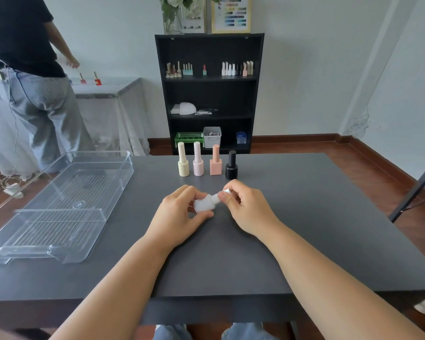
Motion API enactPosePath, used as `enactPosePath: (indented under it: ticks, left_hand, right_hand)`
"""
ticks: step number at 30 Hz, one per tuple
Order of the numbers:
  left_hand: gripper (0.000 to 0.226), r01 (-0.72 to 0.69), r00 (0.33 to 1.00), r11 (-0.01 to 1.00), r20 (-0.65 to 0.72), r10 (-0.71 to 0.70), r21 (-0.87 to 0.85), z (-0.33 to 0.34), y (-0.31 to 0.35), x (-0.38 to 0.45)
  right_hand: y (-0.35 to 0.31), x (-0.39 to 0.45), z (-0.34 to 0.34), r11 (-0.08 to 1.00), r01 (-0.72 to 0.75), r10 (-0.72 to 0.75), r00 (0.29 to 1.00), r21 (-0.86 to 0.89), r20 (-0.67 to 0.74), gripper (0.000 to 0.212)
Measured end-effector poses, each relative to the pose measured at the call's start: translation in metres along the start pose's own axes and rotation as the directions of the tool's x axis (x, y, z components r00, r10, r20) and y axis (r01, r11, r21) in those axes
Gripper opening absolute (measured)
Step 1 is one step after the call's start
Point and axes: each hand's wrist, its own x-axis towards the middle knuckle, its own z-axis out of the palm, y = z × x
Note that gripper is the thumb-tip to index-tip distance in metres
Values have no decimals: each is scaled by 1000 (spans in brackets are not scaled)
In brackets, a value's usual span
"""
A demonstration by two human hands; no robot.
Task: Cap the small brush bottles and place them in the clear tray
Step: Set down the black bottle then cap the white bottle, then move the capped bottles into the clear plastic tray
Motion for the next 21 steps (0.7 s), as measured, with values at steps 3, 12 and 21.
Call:
enactPosePath:
  ticks: [3, 12, 21]
  left_hand:
    - [32, 33, 998, 999, -44, -35, -36, 3, 5, 4]
    - [32, 178, 973, 983, -142, -183, -47, -8, 2, 26]
    - [25, 275, 933, 961, -236, -271, -17, -35, -20, 80]
  right_hand:
    - [-5, 2, 2, 974, -82, 88, 996, 212, -21, 15]
    - [0, 48, -32, 991, -109, 124, 969, 82, -213, 9]
    - [2, 69, -32, 981, -106, 95, 993, -162, -74, 37]
